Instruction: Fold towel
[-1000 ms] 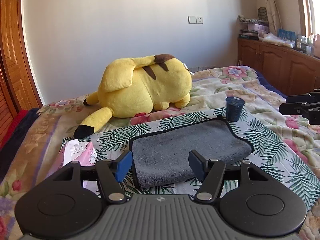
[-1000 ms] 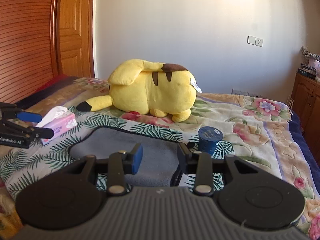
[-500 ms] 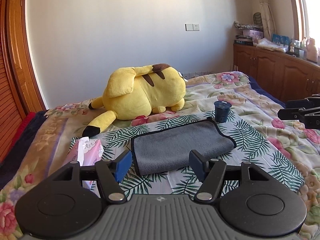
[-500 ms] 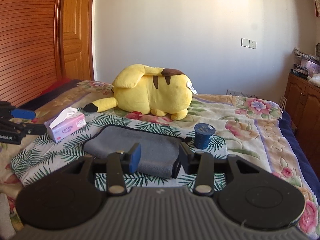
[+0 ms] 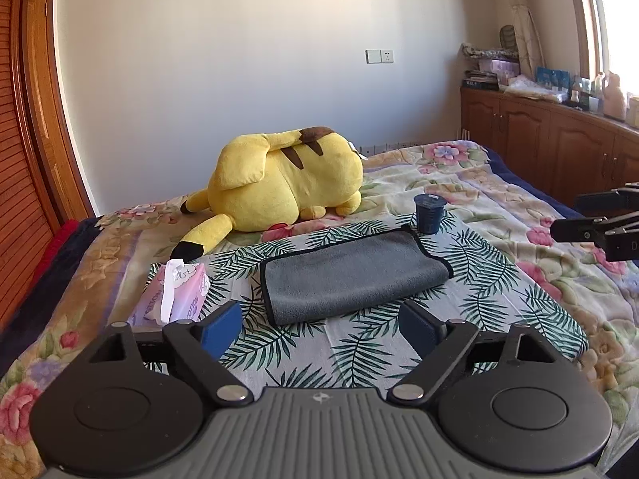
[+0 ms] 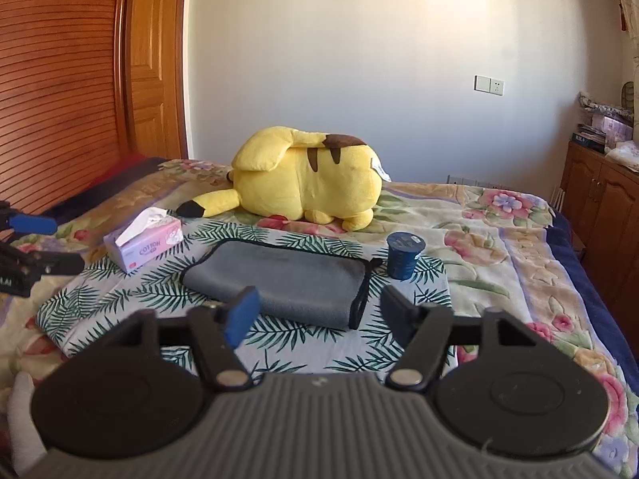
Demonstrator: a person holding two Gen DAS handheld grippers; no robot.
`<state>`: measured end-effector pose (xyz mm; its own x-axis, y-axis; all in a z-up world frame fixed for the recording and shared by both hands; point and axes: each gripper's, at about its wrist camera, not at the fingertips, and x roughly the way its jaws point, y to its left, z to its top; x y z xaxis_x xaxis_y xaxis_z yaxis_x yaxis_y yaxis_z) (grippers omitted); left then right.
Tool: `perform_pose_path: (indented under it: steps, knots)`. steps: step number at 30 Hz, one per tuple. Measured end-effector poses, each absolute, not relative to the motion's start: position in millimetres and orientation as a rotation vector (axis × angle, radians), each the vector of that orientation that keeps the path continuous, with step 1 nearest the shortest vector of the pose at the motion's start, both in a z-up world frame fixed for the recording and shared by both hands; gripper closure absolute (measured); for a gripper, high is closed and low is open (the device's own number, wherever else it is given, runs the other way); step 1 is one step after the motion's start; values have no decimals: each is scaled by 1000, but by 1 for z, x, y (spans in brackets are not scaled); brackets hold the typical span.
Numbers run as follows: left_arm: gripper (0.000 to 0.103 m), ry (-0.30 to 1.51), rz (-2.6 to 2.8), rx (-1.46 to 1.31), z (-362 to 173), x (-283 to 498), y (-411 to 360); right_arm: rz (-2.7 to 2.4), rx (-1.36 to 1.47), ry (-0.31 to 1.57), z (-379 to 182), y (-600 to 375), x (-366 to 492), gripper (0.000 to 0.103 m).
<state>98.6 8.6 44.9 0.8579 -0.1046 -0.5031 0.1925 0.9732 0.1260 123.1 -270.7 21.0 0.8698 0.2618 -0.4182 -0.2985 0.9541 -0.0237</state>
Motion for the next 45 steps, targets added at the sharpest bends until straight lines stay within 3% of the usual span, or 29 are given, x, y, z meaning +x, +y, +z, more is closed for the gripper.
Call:
perform_pose_path:
  steps: [5, 12, 45]
  knots:
    - [16, 510, -170, 153, 42, 84, 3, 279, -87, 421, 22, -274, 114, 14]
    - [16, 503, -166, 121, 37, 71, -2, 257, -69, 410, 21, -278, 103, 0]
    - [16, 547, -125, 75, -7, 24, -16, 257, 17, 491, -19, -256, 57, 0]
